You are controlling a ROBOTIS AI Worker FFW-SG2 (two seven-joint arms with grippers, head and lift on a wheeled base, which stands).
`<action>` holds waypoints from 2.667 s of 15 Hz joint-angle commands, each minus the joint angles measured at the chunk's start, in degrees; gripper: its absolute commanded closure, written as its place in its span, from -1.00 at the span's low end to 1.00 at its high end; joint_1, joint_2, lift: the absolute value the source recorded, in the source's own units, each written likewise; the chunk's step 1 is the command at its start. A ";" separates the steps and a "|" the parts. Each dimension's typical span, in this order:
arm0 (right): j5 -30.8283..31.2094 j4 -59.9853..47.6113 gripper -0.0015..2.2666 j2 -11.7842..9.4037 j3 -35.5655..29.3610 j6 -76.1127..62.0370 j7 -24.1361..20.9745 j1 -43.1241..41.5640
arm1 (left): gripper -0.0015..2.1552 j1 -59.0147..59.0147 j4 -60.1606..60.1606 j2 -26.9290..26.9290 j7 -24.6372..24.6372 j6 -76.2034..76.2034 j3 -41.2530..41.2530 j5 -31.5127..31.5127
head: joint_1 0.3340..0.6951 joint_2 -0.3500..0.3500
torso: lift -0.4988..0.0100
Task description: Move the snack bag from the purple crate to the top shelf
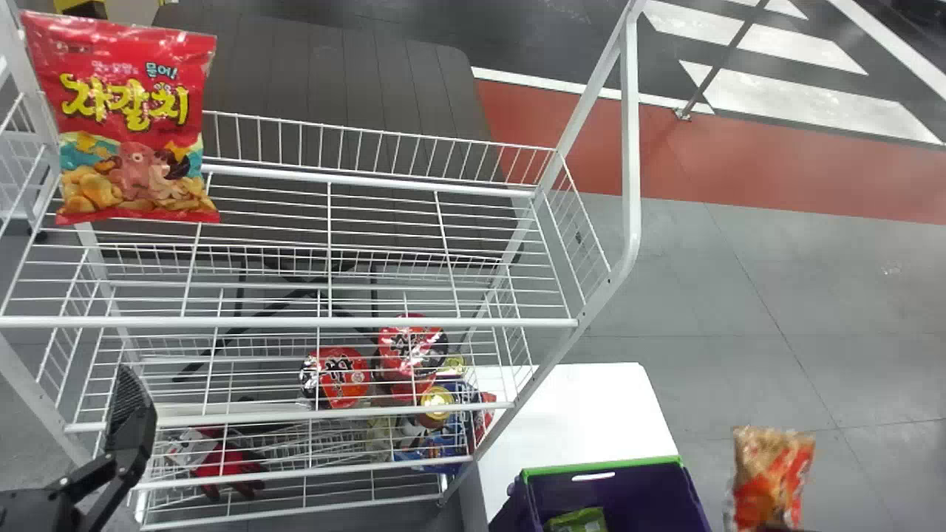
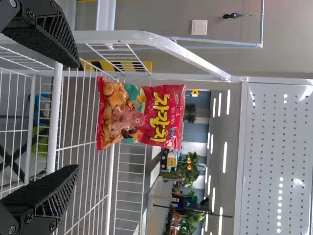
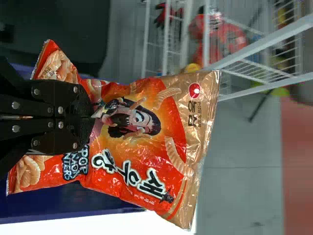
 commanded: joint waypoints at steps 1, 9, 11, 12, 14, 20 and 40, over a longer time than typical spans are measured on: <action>-5.94 -11.73 0.35 2.52 -3.12 9.90 0.04 -0.08 | -0.93 0.30 -0.46 0.02 0.00 0.70 0.00 -0.63 | 1.00 -1.00 | 0.96; -25.19 -42.32 0.35 4.98 -18.06 50.62 5.06 -9.57 | -0.93 0.39 -1.34 0.38 0.00 1.93 -0.44 -1.24 | 1.00 -1.00 | 0.96; -31.52 -46.63 0.35 5.60 -19.99 50.62 5.06 -12.47 | -0.93 0.30 -1.34 0.29 0.00 2.81 -0.44 -1.42 | 1.00 -1.00 | 0.96; -33.19 -48.21 0.35 6.74 -20.43 50.62 4.61 -14.67 | -0.93 0.30 -1.34 0.29 0.00 2.81 -0.44 -1.51 | 1.00 -1.00 | 0.96; -38.73 -50.32 0.35 6.79 -20.87 50.62 0.12 -18.18 | -0.93 0.39 -1.60 0.29 0.26 2.99 -0.44 -2.12 | 1.00 -1.00 | 0.96; -49.19 -49.35 0.35 6.79 -13.05 50.62 -12.88 -19.41 | -0.93 0.65 -1.43 0.29 0.79 3.34 -1.41 -2.65 | 1.00 -0.96 | 0.96; -23.52 -13.23 0.35 6.79 46.28 -7.15 -29.41 -18.80 | -0.93 0.04 0.86 0.29 2.20 3.69 -2.64 -4.23 | 1.00 -0.21 | 0.96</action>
